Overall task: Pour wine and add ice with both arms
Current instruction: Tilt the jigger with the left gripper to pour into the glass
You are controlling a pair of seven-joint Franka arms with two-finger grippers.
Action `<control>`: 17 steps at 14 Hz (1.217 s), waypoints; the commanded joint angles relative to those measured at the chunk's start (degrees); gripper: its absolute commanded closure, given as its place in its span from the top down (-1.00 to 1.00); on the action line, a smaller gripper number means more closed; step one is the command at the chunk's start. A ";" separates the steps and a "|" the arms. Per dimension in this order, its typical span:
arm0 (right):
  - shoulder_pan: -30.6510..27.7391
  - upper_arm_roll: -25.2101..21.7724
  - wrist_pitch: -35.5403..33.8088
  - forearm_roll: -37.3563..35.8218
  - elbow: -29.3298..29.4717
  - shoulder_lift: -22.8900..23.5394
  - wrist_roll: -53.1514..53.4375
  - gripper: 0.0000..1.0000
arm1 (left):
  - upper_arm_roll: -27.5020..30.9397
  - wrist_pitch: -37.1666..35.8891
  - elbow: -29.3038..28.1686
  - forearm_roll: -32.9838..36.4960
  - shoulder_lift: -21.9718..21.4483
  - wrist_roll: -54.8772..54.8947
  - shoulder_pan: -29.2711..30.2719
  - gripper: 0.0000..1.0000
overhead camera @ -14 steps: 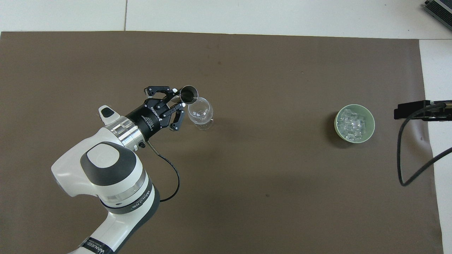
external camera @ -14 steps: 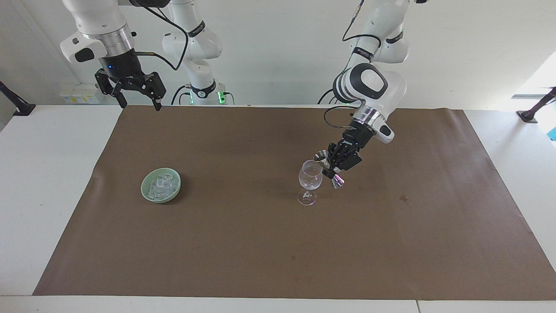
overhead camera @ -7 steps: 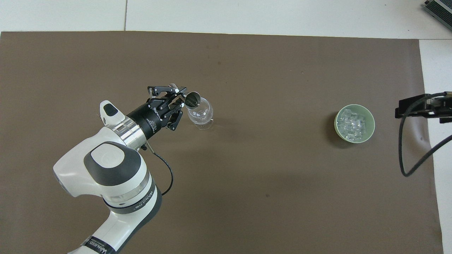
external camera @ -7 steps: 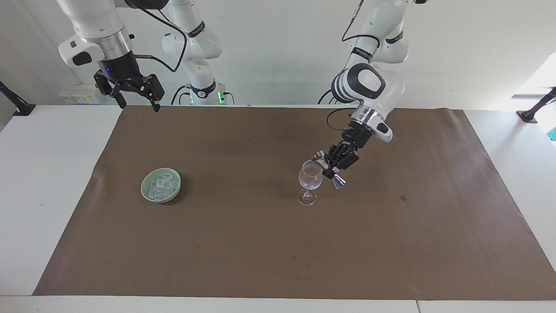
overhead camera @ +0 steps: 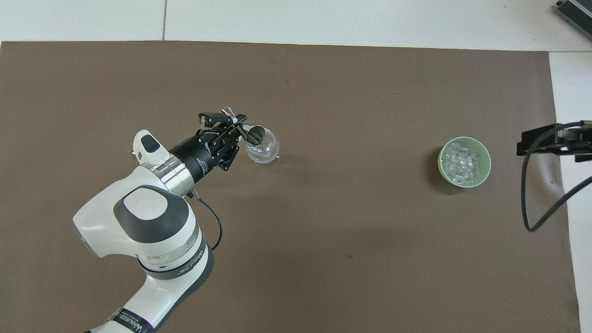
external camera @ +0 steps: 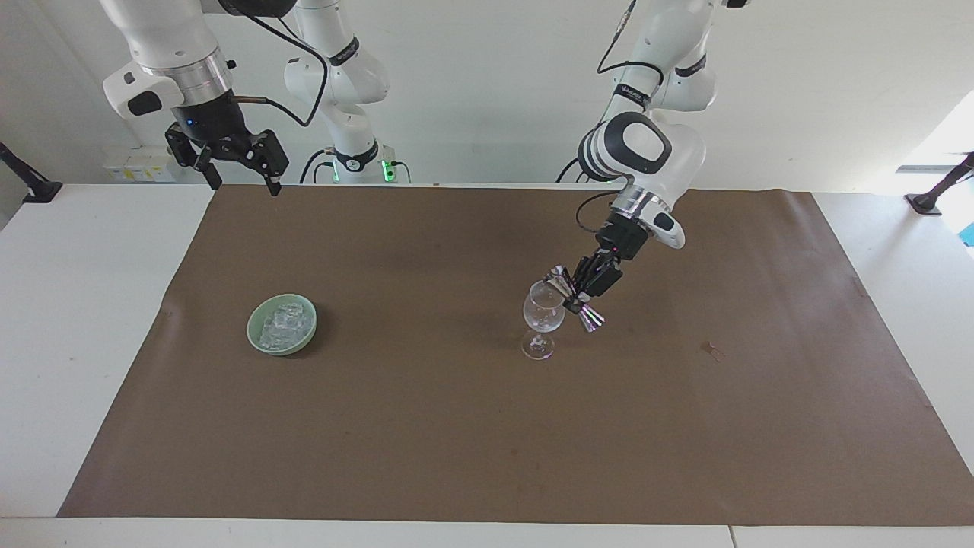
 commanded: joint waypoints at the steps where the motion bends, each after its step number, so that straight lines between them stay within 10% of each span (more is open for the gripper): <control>1: -0.49 0.50 -0.77 1.23 -0.43 -0.22 0.62 1.00 | 0.60 1.47 1.48 1.11 0.79 2.55 -1.06 -1.00; 17: -0.40 0.50 -0.69 1.23 -0.96 -0.58 0.80 1.00 | 0.60 4.90 2.89 4.18 1.93 15.22 -2.99 -1.00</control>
